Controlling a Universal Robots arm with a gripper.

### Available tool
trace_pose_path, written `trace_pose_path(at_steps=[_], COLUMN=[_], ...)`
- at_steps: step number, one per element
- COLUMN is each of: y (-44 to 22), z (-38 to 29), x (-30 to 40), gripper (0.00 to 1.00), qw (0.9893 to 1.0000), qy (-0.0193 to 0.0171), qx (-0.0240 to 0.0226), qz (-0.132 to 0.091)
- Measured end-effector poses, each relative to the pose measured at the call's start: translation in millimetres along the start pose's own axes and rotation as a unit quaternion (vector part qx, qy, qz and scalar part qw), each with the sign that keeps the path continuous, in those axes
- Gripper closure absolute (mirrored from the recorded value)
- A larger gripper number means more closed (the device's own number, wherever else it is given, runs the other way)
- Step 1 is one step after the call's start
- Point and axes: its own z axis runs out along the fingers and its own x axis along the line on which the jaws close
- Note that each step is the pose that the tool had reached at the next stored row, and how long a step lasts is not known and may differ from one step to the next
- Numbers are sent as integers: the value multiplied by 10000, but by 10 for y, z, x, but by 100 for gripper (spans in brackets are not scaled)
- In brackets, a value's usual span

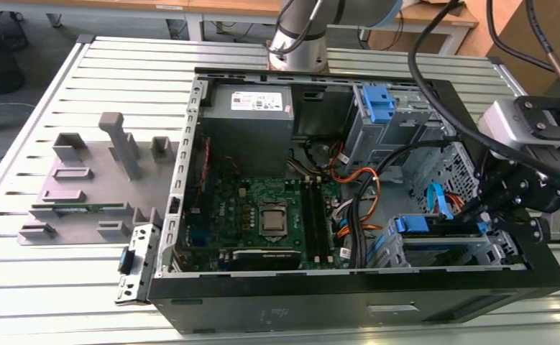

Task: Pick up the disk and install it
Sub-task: 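Insert the second disk wire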

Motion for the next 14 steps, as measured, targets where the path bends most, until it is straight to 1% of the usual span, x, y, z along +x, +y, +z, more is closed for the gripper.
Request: trace_pose_path(at_steps=[2,6,14], y=[27,32,56], z=[2,10,22], x=[2,3,-4], gripper=[84,84,84], qw=[10000,10000,10000], qy=[-2,-2,-2], qx=[21,44,56], qz=[-2,-5,-6])
